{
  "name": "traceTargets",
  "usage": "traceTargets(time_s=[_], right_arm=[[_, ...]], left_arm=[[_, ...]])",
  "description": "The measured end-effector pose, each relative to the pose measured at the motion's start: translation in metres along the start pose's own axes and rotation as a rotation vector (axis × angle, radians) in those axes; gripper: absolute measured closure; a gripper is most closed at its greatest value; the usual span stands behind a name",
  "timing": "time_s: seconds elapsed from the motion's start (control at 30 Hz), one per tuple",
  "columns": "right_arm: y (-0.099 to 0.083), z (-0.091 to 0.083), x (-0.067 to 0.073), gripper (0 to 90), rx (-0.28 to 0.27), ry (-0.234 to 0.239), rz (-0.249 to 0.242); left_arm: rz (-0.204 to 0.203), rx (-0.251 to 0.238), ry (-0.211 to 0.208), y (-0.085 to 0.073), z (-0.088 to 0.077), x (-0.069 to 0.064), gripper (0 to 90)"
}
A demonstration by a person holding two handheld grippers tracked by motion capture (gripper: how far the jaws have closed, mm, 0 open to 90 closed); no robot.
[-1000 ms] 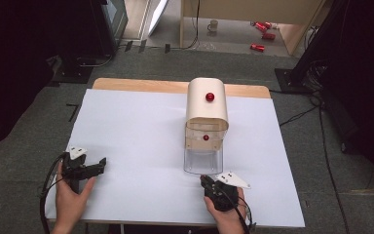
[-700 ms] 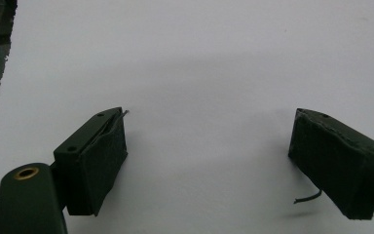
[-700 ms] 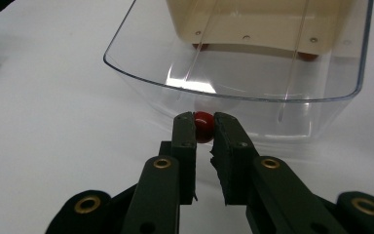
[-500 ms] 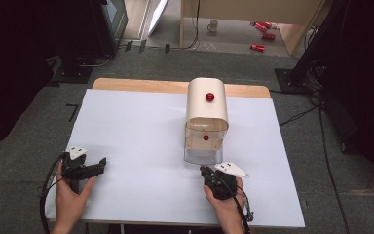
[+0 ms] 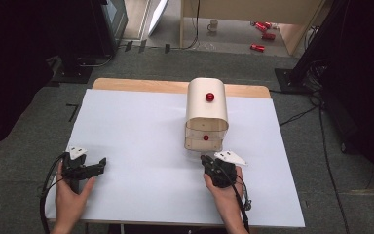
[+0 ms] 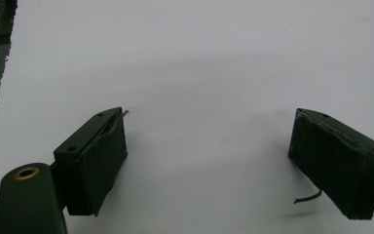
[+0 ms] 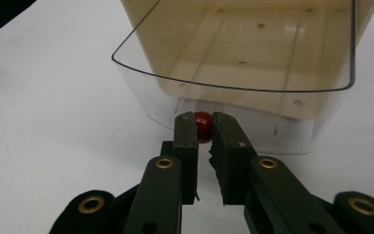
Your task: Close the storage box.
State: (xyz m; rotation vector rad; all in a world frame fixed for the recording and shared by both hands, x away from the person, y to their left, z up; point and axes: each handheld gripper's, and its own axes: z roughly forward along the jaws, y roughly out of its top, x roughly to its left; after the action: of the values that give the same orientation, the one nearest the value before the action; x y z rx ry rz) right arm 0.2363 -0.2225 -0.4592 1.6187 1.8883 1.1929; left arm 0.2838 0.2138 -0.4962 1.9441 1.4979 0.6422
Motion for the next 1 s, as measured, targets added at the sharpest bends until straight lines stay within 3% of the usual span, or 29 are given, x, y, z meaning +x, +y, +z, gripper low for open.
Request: traceTargets(time_s=[0.53, 0.83, 0.93, 0.97, 1.0], right_arm=[[0.013, 0.018, -0.007, 79.9, -0.006, -0.020, 0.010], [0.015, 0.019, -0.009, 78.1, -0.008, -0.010, 0.004], [0.014, 0.018, -0.010, 68.4, 0.001, 0.015, 0.000], [0.012, 0.015, -0.012, 60.1, 0.002, 0.027, -0.001], [0.012, 0.015, -0.012, 60.1, 0.002, 0.027, -0.001]], left_arm=[[0.000, 0.000, 0.000, 0.000, 0.000, 0.000, 13.8], [0.000, 0.000, 0.000, 0.000, 0.000, 0.000, 13.8], [0.000, 0.000, 0.000, 0.000, 0.000, 0.000, 13.8], [0.000, 0.000, 0.000, 0.000, 0.000, 0.000, 13.8], [0.000, 0.000, 0.000, 0.000, 0.000, 0.000, 13.8]])
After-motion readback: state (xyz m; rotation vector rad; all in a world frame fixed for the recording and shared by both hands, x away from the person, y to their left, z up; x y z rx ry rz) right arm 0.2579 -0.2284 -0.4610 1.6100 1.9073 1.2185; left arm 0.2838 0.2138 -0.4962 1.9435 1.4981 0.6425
